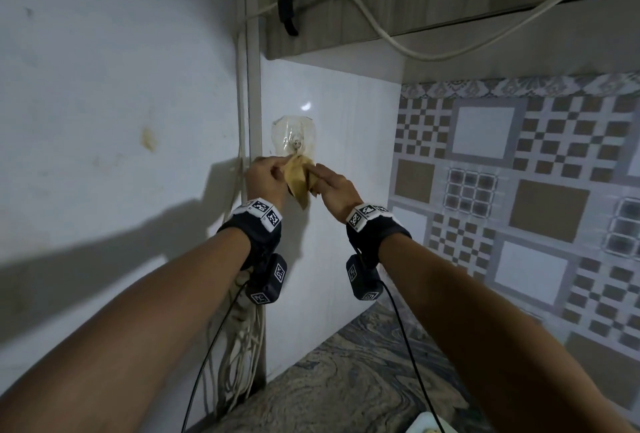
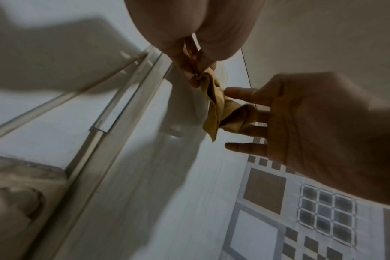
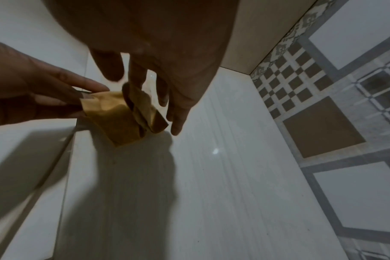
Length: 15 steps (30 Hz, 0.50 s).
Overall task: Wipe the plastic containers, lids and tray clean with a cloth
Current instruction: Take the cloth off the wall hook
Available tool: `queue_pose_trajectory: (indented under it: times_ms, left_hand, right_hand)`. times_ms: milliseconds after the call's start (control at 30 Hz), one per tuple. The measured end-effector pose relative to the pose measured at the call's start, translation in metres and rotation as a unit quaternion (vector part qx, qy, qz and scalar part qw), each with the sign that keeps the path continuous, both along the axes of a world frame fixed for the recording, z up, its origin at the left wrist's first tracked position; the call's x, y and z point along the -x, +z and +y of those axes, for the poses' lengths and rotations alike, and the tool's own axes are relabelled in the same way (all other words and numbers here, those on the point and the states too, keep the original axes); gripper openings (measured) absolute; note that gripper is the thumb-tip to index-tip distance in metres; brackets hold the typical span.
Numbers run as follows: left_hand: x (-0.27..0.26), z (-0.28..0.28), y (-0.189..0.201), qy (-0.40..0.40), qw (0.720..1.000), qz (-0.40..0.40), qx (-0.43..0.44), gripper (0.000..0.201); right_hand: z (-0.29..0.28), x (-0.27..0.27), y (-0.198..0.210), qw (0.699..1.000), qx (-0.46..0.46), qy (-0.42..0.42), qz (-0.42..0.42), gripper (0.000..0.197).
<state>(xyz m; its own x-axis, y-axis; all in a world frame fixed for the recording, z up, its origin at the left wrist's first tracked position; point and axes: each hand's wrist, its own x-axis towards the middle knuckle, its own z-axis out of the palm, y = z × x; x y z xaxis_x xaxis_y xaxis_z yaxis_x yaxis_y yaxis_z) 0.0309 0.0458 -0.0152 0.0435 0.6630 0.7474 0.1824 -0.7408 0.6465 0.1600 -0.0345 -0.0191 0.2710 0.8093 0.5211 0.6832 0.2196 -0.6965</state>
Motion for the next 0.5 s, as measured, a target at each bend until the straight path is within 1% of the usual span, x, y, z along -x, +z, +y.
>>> queue_pose_trajectory:
  times_ms: [67, 100, 167, 300, 333, 433, 500]
  left_hand:
    - [0.005, 0.001, -0.001, 0.0, 1.0, 0.006, 0.0, 0.037]
    - [0.006, 0.001, 0.0, -0.001, 1.0, 0.005, 0.0, 0.036]
    - [0.006, 0.0, 0.0, -0.007, 1.0, 0.006, -0.002, 0.034]
    - [0.008, 0.003, 0.0, -0.029, 0.999, 0.027, -0.015, 0.038]
    - [0.008, 0.002, -0.001, -0.035, 0.999, 0.034, -0.017, 0.038]
    - [0.006, -0.001, -0.004, -0.048, 0.997, 0.054, -0.041, 0.033]
    - [0.001, 0.003, -0.004, -0.049, 0.996, 0.059, -0.043, 0.034]
  right_hand:
    - [0.011, 0.007, -0.004, 1.0, -0.002, 0.007, 0.008, 0.043]
    - [0.016, 0.01, -0.006, 1.0, -0.021, 0.003, 0.002, 0.043]
    - [0.021, 0.015, -0.011, 0.997, -0.075, -0.005, -0.024, 0.042]
    - [0.033, 0.02, -0.022, 0.985, -0.169, -0.026, -0.017, 0.052]
    - [0.037, 0.02, -0.023, 0.984, -0.176, -0.031, -0.012, 0.051]
    - [0.041, 0.023, -0.019, 0.983, -0.173, -0.031, 0.045, 0.039]
    - [0.043, 0.024, -0.015, 0.983, -0.173, -0.042, 0.045, 0.038]
